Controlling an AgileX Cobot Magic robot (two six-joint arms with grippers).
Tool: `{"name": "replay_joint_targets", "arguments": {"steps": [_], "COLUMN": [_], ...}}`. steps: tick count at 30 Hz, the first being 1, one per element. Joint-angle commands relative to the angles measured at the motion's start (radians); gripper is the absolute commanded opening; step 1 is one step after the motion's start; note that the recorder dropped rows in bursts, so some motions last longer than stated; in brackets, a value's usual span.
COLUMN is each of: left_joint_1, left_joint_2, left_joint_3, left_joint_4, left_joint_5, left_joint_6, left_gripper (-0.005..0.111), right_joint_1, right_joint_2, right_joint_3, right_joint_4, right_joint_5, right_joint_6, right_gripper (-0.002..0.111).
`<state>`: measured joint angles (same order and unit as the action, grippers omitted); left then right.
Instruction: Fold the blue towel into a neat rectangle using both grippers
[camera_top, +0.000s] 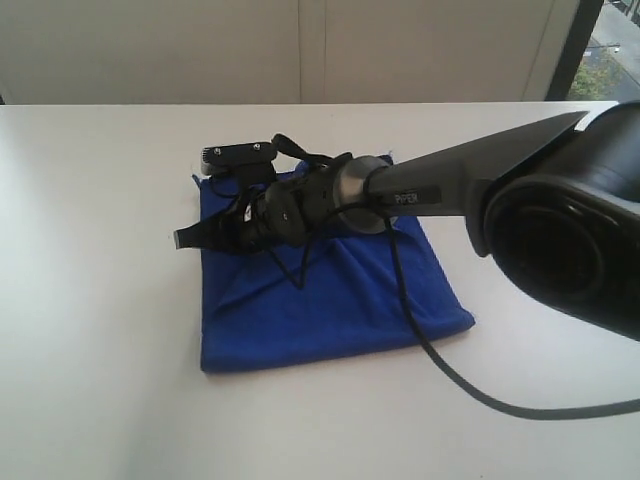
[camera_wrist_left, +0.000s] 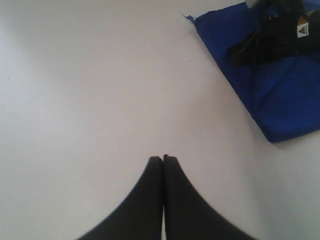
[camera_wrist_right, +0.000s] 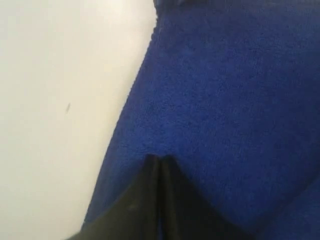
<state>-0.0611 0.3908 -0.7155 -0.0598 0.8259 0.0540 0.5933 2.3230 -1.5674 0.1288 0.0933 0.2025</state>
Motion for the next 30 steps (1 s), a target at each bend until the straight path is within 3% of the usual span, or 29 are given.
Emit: {"name": "replay_joint_targets", "arguments": {"steps": [1,12,19,25,30], "left_joint_1": [-0.001,-0.001,-0.001,-0.001,-0.001], "left_joint_2": [-0.006,-0.006,-0.006,-0.006,-0.006], "left_joint_3": [0.006,0.006,0.006,0.006,0.006], "left_joint_4": [-0.003,-0.003,-0.003,-0.003,-0.003], "left_joint_5": [0.006,0.006,0.006,0.006,0.006], "left_joint_6": [-0.005,-0.005,-0.005,-0.005,-0.005], "left_gripper": [0.0,0.0,0.0,0.0,0.0], "right_joint_1": [-0.009,-0.032,-0.166,-0.278,-0.297], "right_joint_2": [0.005,-0.244,-0.316,-0.316,-0.3], "right_joint_3": [-0.001,-0.001,0.014,0.152,0.242], "right_joint_4": [-0.01,-0.018,-0.176,-0.224,-0.224], "right_joint_5": [0.05,0.205,0.64,0.622,0.546], "right_joint_6": [0.011,-0.026,-0.099,-0.114,-0.131], "right_gripper": [0.0,0.0,0.0,0.0,0.0]}}
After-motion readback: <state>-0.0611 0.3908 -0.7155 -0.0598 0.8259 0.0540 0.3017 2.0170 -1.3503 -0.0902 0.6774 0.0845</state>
